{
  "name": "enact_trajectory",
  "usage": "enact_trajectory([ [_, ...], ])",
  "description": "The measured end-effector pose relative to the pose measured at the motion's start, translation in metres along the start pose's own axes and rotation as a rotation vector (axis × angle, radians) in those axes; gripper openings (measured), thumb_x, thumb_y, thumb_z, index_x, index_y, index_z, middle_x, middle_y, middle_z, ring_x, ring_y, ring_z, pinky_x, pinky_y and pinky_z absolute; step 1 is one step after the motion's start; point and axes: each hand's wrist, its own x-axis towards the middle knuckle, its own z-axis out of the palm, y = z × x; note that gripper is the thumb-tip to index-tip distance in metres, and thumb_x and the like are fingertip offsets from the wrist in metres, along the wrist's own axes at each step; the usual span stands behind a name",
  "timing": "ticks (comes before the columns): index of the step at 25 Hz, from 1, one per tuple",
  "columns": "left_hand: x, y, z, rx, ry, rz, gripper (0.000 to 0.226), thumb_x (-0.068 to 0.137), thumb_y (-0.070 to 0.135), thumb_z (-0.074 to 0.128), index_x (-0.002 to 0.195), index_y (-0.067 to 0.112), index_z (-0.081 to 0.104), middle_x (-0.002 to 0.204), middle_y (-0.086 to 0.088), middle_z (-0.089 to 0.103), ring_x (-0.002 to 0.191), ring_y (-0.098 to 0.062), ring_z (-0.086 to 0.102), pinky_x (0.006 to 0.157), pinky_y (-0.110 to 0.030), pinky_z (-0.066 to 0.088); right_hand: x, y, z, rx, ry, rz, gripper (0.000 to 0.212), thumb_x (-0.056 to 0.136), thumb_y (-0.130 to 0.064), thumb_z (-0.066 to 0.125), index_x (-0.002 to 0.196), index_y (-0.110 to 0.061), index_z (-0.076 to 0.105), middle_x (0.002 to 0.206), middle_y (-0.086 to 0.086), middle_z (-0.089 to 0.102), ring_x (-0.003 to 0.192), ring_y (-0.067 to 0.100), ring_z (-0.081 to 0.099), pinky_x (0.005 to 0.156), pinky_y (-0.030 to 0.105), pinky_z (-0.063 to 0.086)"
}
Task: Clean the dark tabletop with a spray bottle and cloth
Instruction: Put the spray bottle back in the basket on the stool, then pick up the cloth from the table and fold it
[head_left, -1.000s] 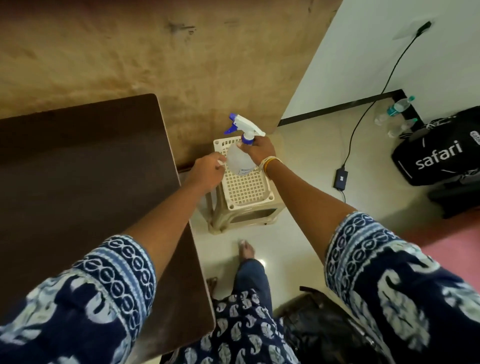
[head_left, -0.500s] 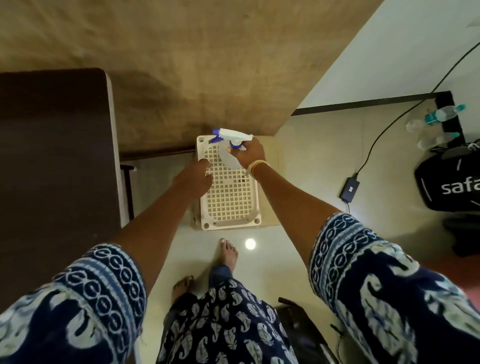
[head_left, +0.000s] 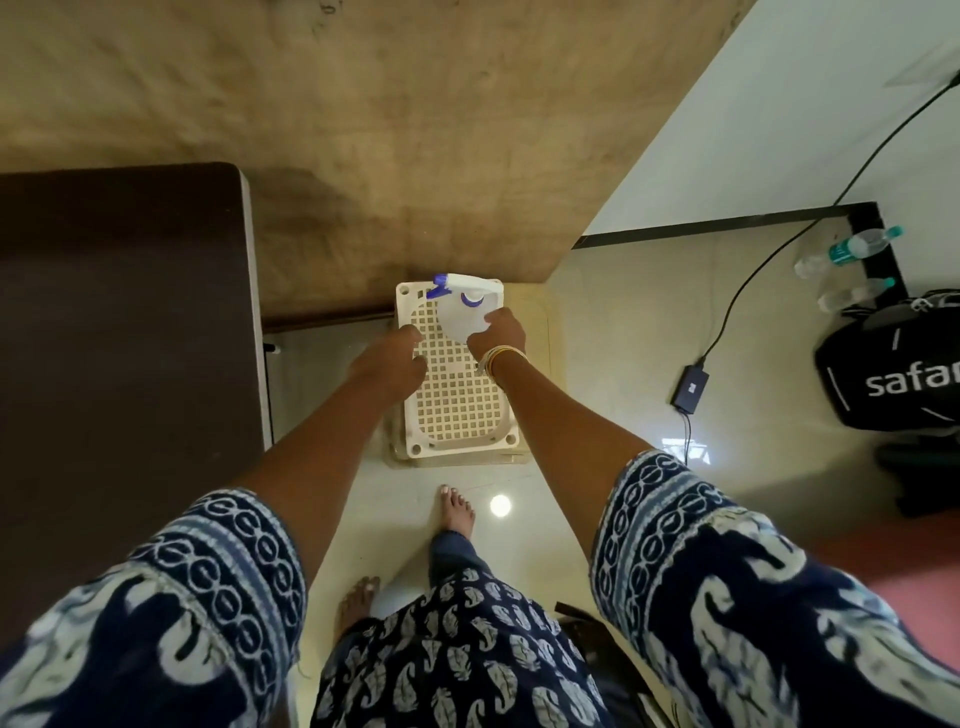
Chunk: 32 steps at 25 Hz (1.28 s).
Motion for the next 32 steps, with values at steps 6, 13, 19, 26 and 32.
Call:
enact_trajectory([
  [6,-0.056,-0.004,-0.021,-0.014,0.138,0.175,0.037,0.093,0.011,0.055,0.13,0.007,0.056,0.128,-0.017,0.057,0.114,-0.033,0.057,0.091,-0.039,0.047,-0.062,-0.01,0.022,-0.188,-0.143,-0.038,0.021,0.09,-0.012,0.056,0.106,0.001,0.06,0.096,0.015,0.059,0.091,0.027,0.058,0.068,0.027,0.04],
  [13,-0.176,-0.035,-0.032,0.088,0.161,0.369,0.036,0.093,0.015,0.053,0.129,0.015,0.057,0.125,-0.012,0.054,0.112,-0.029,0.055,0.085,-0.04,0.049,-0.178,0.021,0.042,-0.093,-0.077,-0.026,0.03,0.092,-0.014,0.057,0.068,-0.023,0.04,0.094,0.006,0.049,0.092,0.02,0.045,0.058,0.019,0.034],
  [19,-0.273,-0.068,-0.034,0.138,0.151,0.41,0.035,0.093,0.017,0.05,0.128,0.015,0.057,0.125,-0.011,0.053,0.114,-0.029,0.055,0.094,-0.047,0.049,-0.269,0.052,0.05,-0.035,-0.037,-0.03,0.028,0.088,-0.014,0.059,0.117,-0.012,0.059,0.102,0.01,0.051,0.091,0.022,0.05,0.062,0.022,0.041],
  [26,-0.35,-0.108,-0.022,0.116,0.206,0.383,0.036,0.094,0.018,0.051,0.13,0.017,0.055,0.125,-0.01,0.053,0.114,-0.029,0.055,0.094,-0.048,0.049,-0.35,0.059,0.065,-0.011,0.019,-0.062,0.039,0.091,-0.016,0.055,0.128,-0.002,0.056,0.125,0.018,0.06,0.101,0.027,0.059,0.063,0.024,0.042],
  [32,-0.412,-0.173,-0.011,0.134,0.265,0.354,0.036,0.094,0.016,0.055,0.13,0.016,0.054,0.128,-0.011,0.054,0.115,-0.029,0.056,0.092,-0.041,0.049,-0.417,0.042,0.115,-0.051,-0.023,-0.134,0.038,0.093,-0.015,0.053,0.129,-0.003,0.056,0.128,0.018,0.06,0.111,0.033,0.06,0.066,0.025,0.043],
])
